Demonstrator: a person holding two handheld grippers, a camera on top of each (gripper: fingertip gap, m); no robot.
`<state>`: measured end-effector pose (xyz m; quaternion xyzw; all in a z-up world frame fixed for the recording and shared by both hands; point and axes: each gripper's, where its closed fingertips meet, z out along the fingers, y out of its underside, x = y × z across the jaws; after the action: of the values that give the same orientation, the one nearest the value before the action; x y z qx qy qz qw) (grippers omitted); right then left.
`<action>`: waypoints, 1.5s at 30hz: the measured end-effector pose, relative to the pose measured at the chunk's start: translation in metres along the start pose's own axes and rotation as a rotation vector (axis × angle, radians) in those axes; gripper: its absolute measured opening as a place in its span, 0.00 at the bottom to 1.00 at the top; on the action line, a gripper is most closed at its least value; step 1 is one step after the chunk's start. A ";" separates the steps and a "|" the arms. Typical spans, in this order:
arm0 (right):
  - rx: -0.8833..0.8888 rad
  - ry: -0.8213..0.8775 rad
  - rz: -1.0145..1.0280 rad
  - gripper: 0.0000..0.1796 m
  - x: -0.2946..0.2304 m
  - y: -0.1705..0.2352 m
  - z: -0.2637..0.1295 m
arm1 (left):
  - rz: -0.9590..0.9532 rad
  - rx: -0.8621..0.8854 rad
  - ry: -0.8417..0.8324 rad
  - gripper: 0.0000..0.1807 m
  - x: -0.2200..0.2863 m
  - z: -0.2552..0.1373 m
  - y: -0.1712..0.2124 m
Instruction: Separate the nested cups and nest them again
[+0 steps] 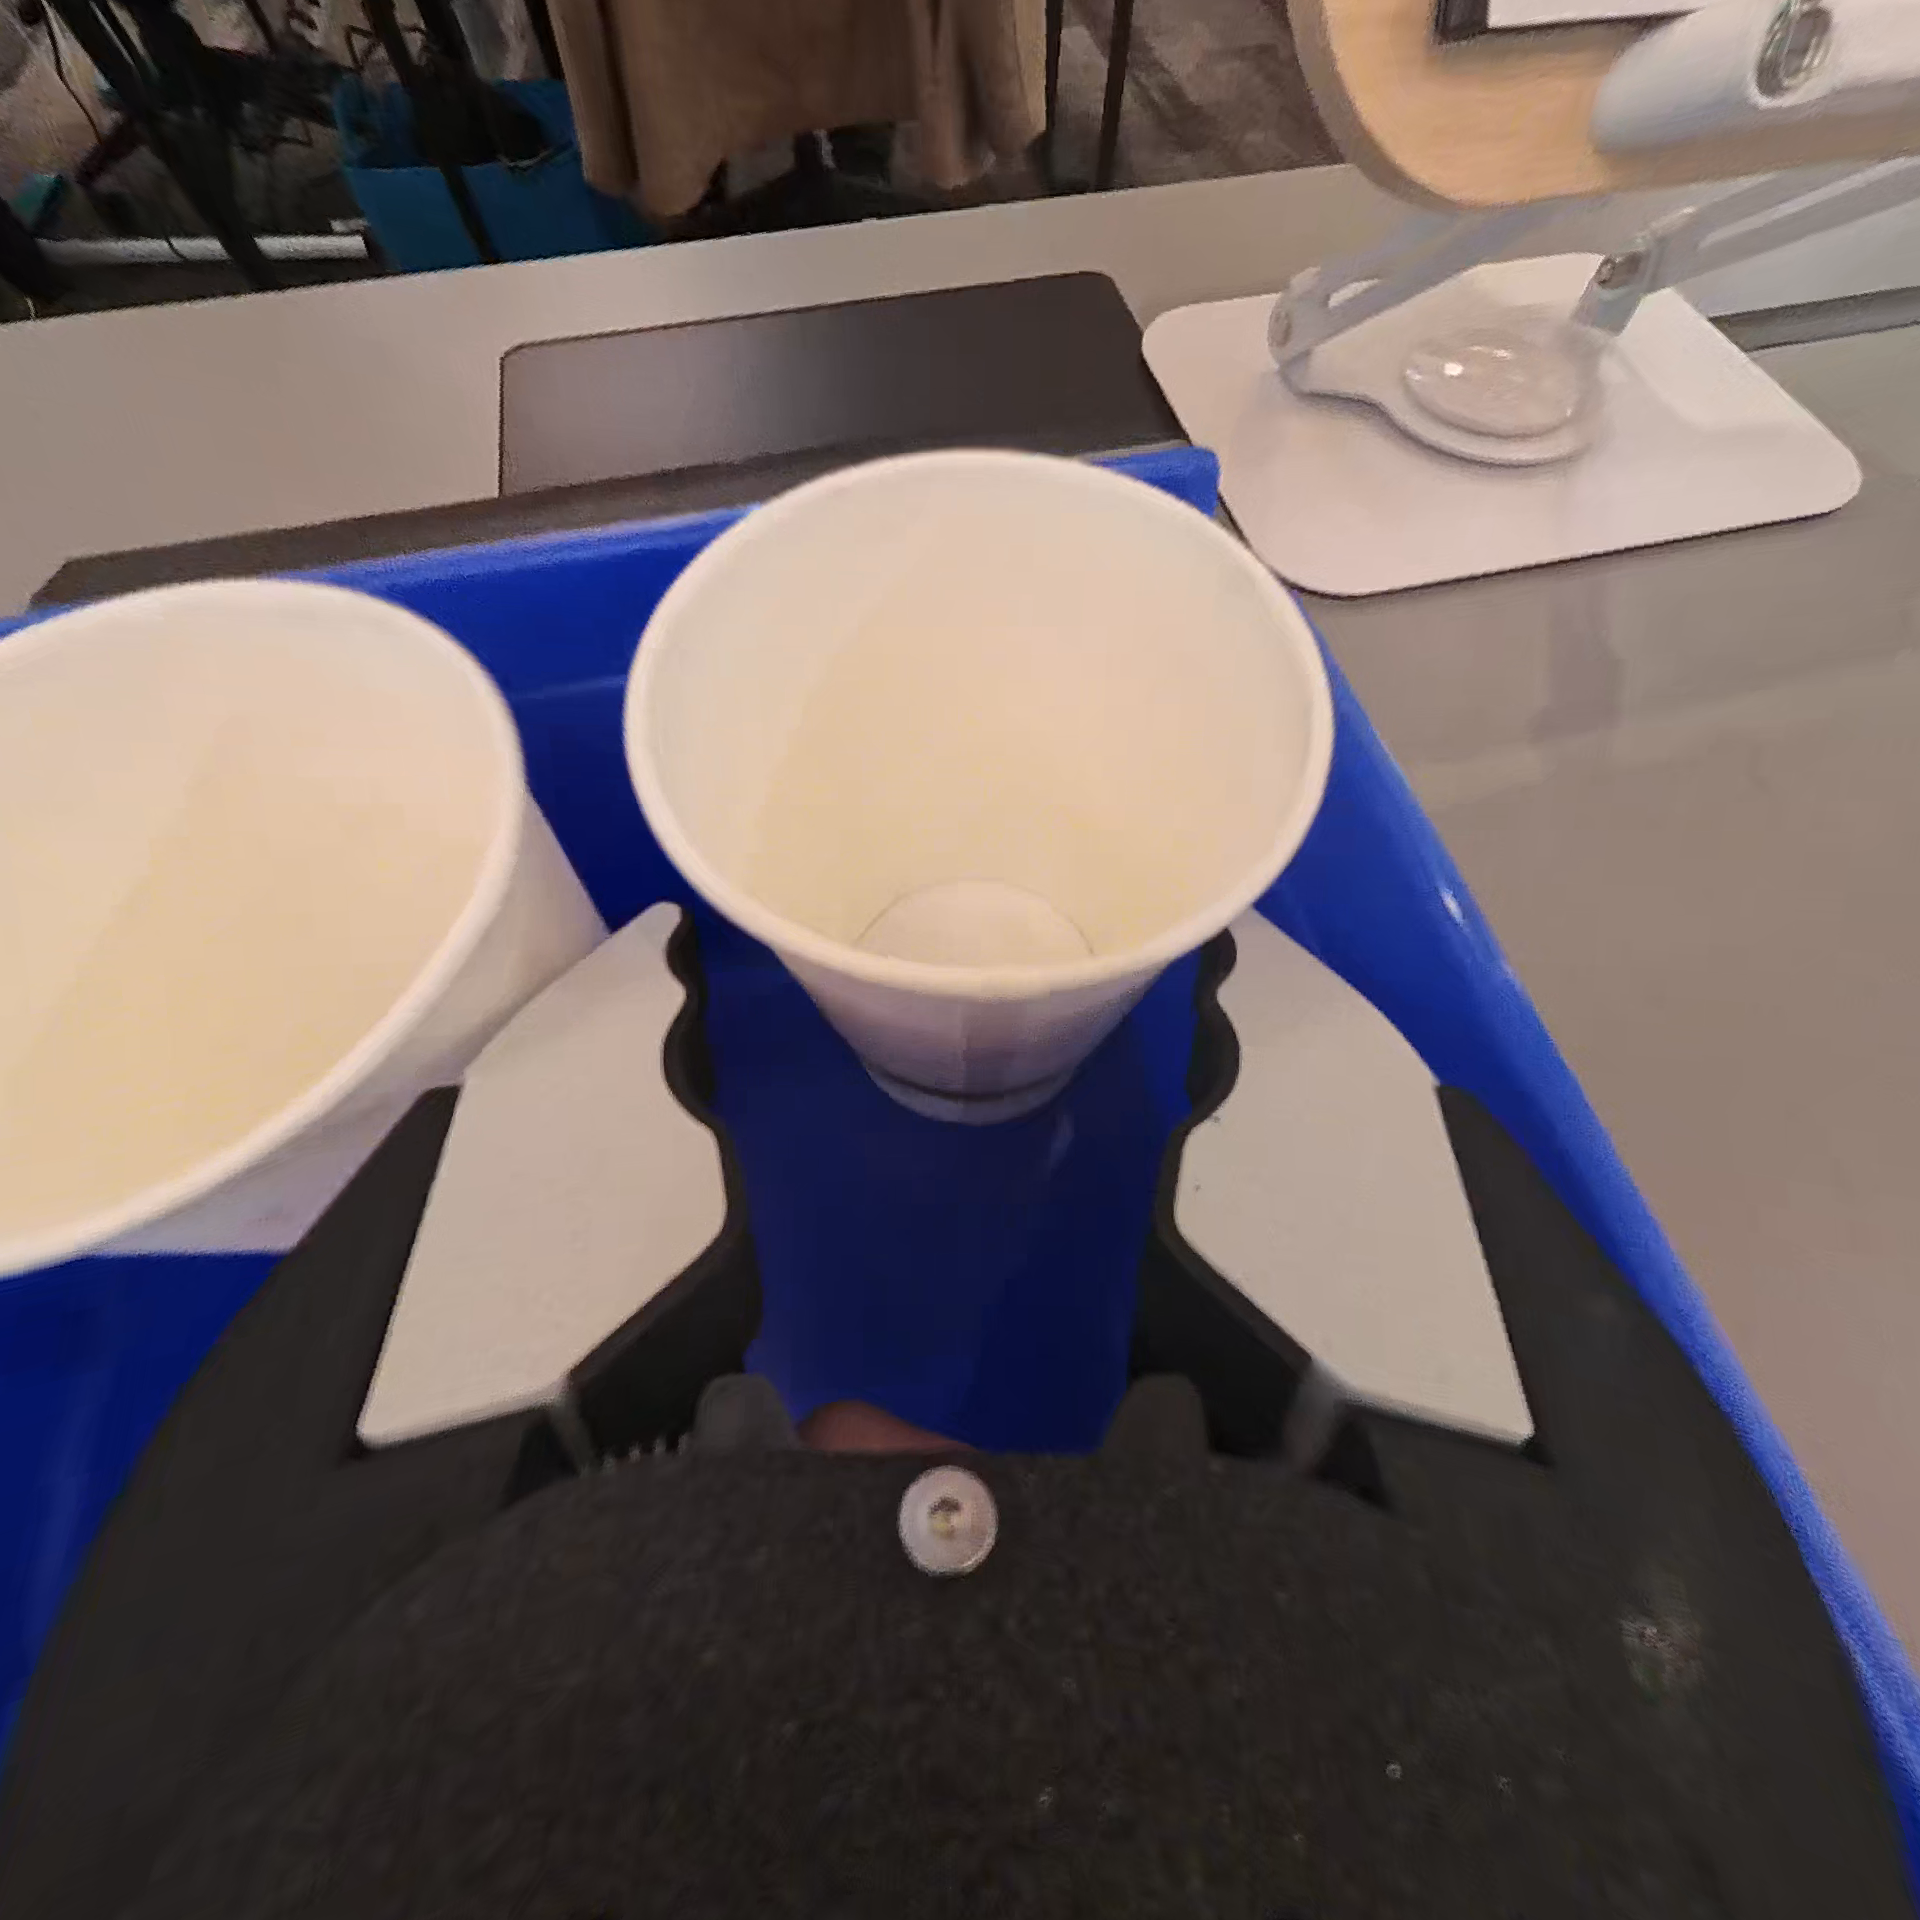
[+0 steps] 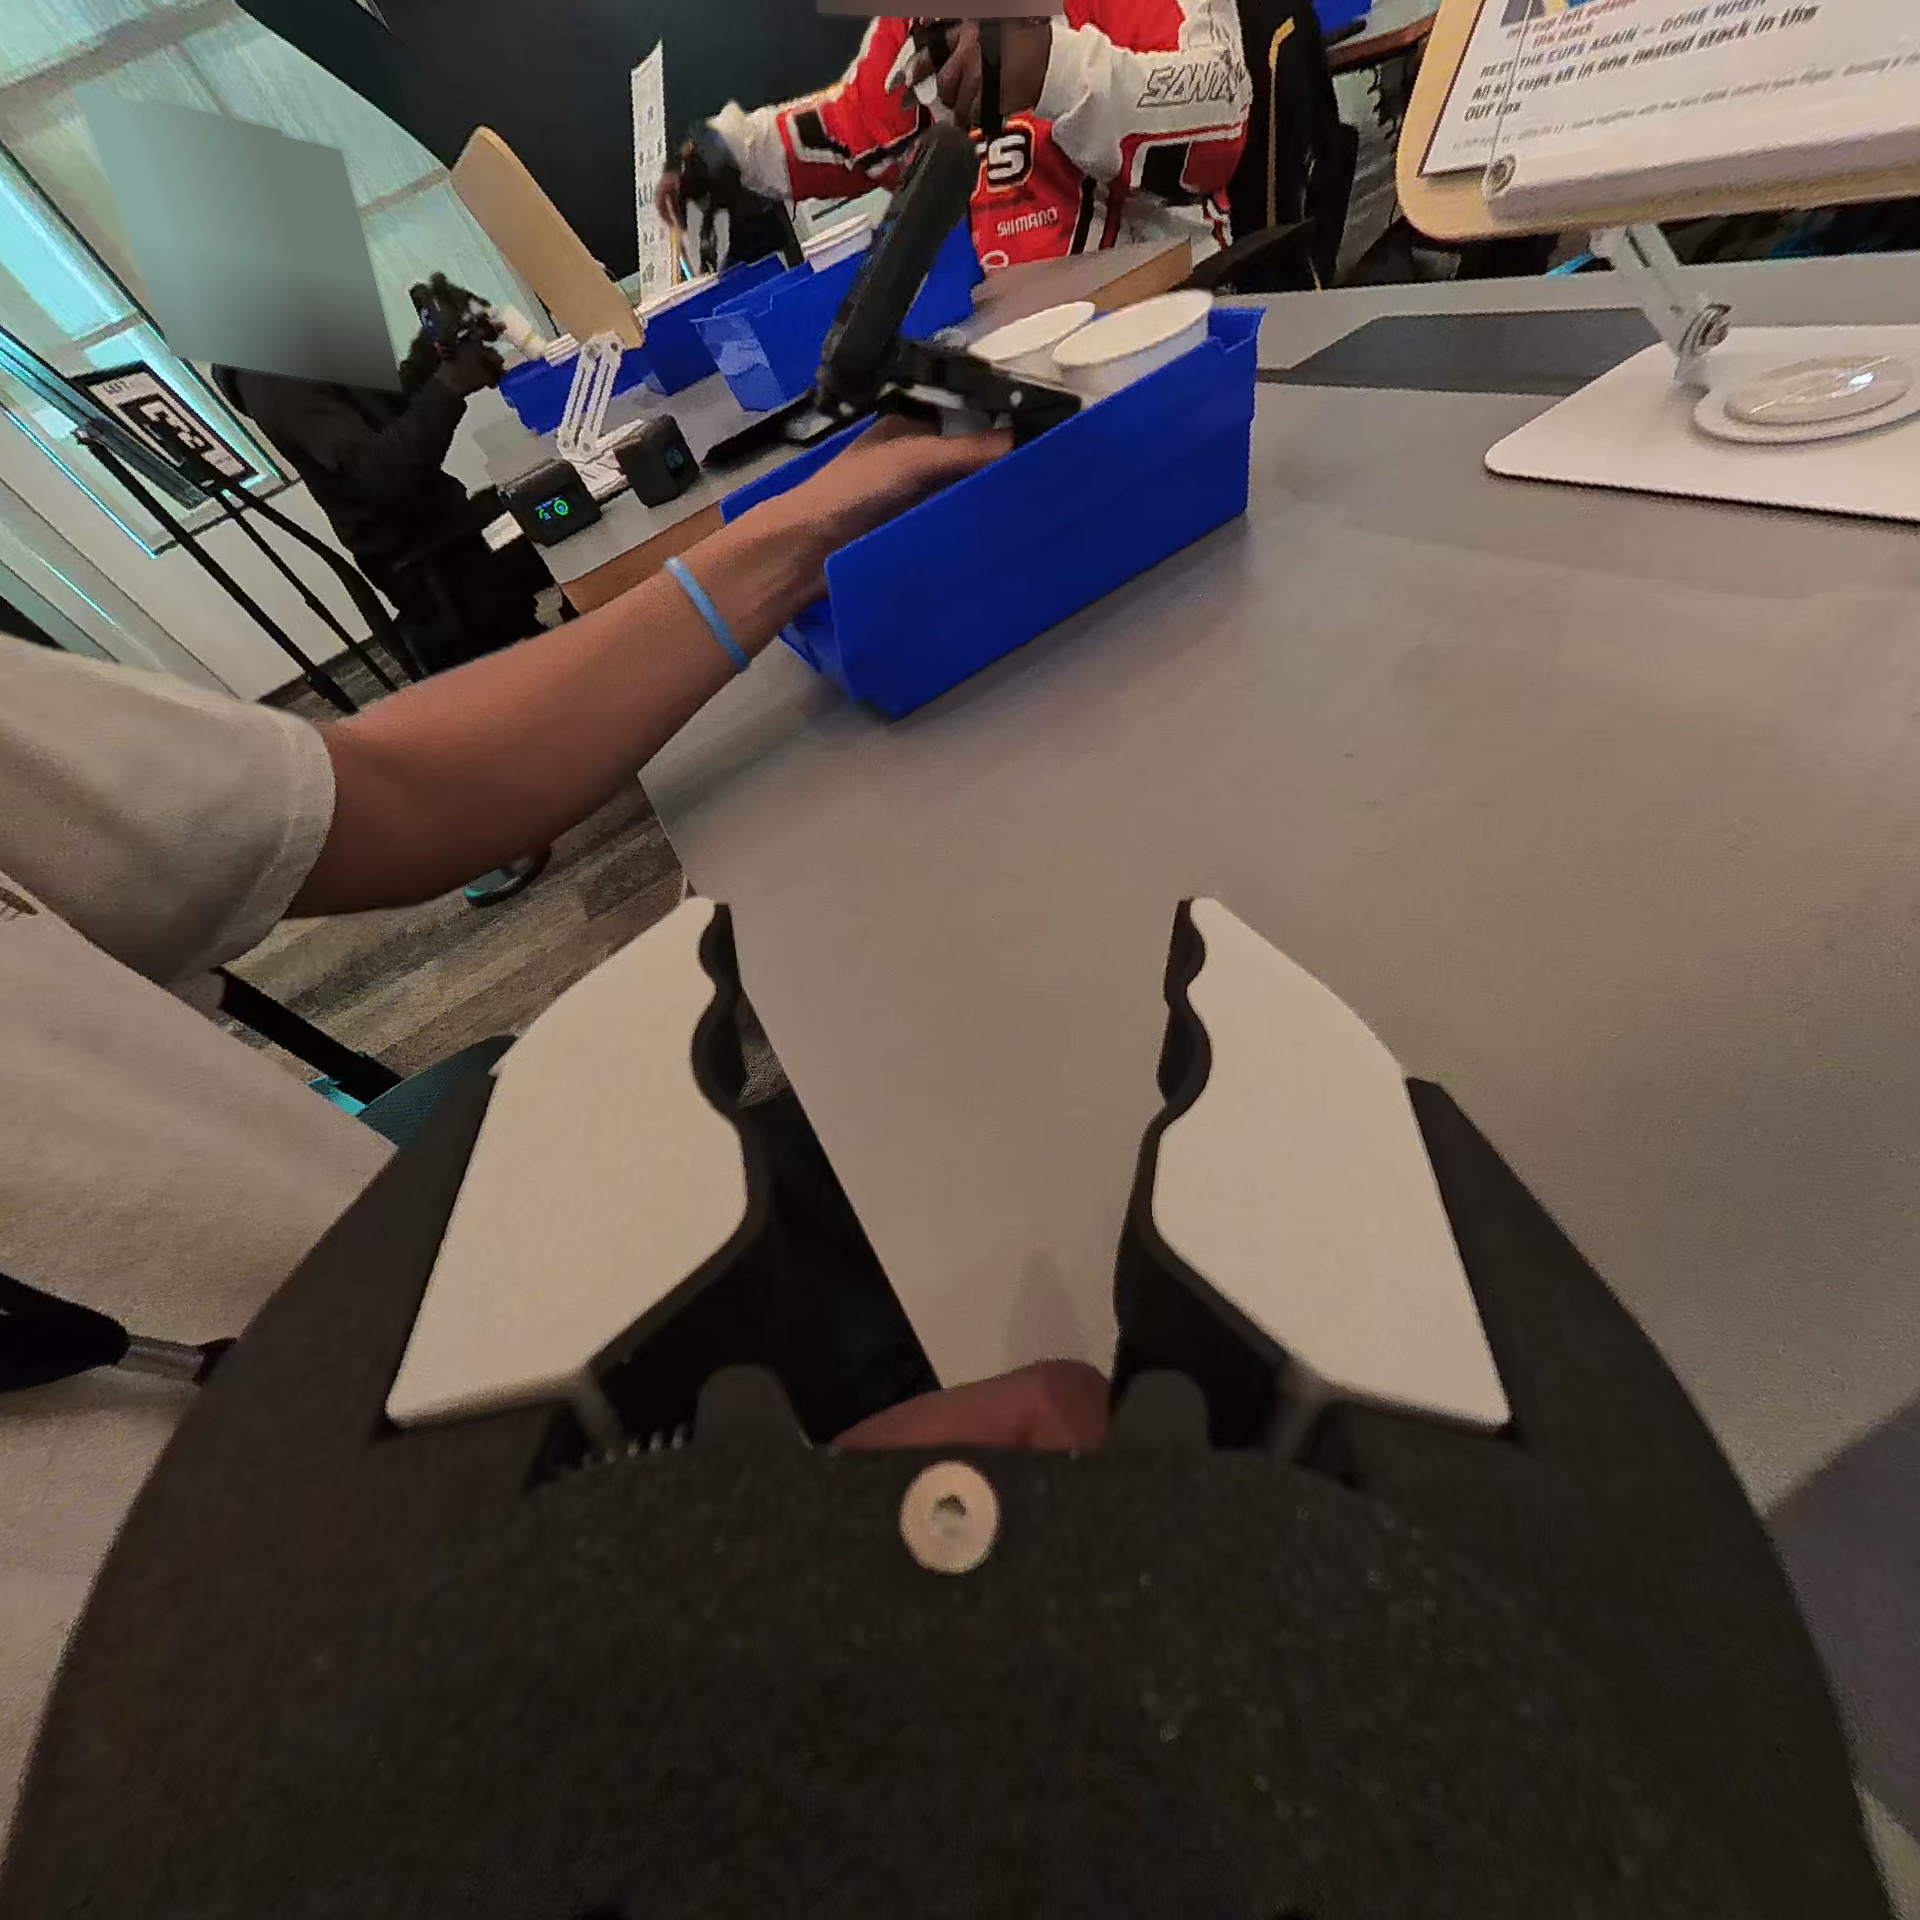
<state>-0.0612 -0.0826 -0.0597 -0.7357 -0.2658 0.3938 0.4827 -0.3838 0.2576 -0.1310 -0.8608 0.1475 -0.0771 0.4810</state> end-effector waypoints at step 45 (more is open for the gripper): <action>-0.463 -0.353 -0.636 0.56 -0.006 -0.052 0.069 | 0.719 0.003 1.005 0.46 0.347 -0.200 0.033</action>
<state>-0.1227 -0.0326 -0.0249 -0.6272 -0.6393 0.2754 0.3493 -0.1172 -0.0332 -0.0573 -0.6149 0.6370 -0.3066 0.3495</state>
